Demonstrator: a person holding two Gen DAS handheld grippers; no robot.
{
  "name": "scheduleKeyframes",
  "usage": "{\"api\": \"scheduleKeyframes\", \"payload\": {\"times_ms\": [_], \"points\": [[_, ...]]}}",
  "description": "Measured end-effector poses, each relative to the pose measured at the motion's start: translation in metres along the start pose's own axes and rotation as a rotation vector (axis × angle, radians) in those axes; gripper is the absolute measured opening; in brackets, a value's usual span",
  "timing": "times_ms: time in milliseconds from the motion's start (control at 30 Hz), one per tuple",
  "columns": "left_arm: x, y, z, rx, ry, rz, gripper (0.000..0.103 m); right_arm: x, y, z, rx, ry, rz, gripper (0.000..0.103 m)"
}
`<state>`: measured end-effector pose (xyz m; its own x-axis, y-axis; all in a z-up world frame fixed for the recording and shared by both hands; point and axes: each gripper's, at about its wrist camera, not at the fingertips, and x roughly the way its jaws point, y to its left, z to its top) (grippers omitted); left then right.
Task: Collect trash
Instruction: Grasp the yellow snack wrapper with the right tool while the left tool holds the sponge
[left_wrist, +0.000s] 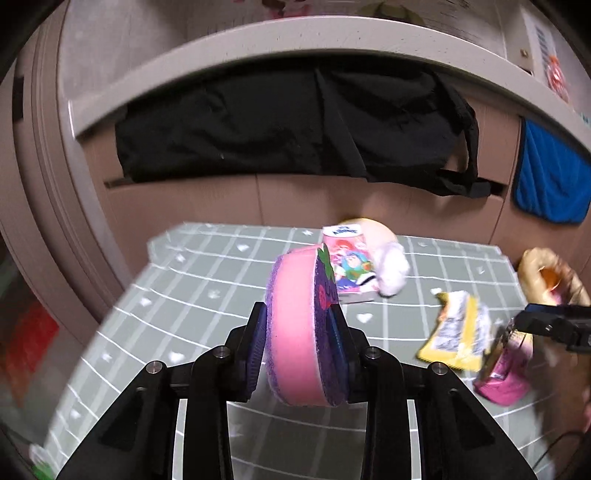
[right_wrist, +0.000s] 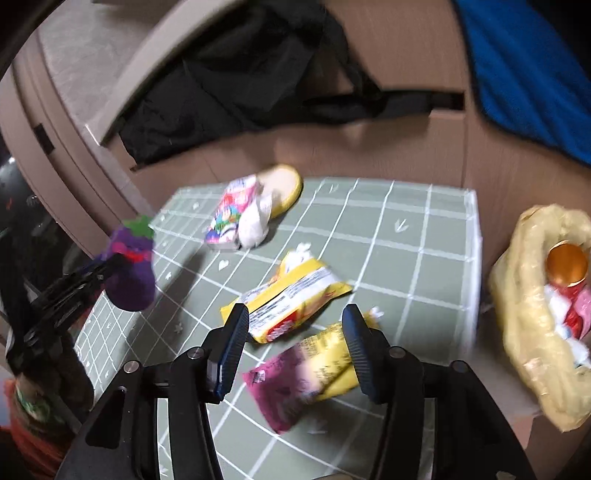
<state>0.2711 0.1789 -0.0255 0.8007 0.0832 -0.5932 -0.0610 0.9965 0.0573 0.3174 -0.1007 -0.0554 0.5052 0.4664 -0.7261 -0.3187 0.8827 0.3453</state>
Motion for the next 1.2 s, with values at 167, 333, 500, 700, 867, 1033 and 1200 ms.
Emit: {"api": "scheduleKeyframes", "payload": {"times_ms": [167,333,500,700,867,1033,1200], "points": [[0.0,0.021,-0.008,-0.002,0.0,0.032,0.033,0.033,0.01,0.007,0.059,0.026,-0.052,0.05],[0.01,0.036,-0.019,-0.08,0.057,-0.034,0.033,0.069,0.014,0.014,0.069,0.083,-0.133,0.05],[0.027,0.041,-0.029,-0.163,0.129,-0.128,0.033,0.08,0.015,0.015,0.061,0.088,-0.081,0.044],[0.038,0.031,-0.028,-0.188,0.171,-0.201,0.034,0.061,0.017,0.017,0.023,0.014,-0.002,0.024],[0.046,0.017,-0.028,-0.198,0.188,-0.2,0.034,0.039,0.013,0.02,0.01,-0.05,-0.001,0.024],[0.04,0.008,-0.016,-0.188,0.16,-0.193,0.032,0.023,0.014,0.024,-0.029,-0.085,-0.002,0.024],[0.008,-0.002,0.016,-0.184,0.044,-0.203,0.032,-0.007,0.017,0.035,-0.071,-0.166,-0.003,0.024]]}}
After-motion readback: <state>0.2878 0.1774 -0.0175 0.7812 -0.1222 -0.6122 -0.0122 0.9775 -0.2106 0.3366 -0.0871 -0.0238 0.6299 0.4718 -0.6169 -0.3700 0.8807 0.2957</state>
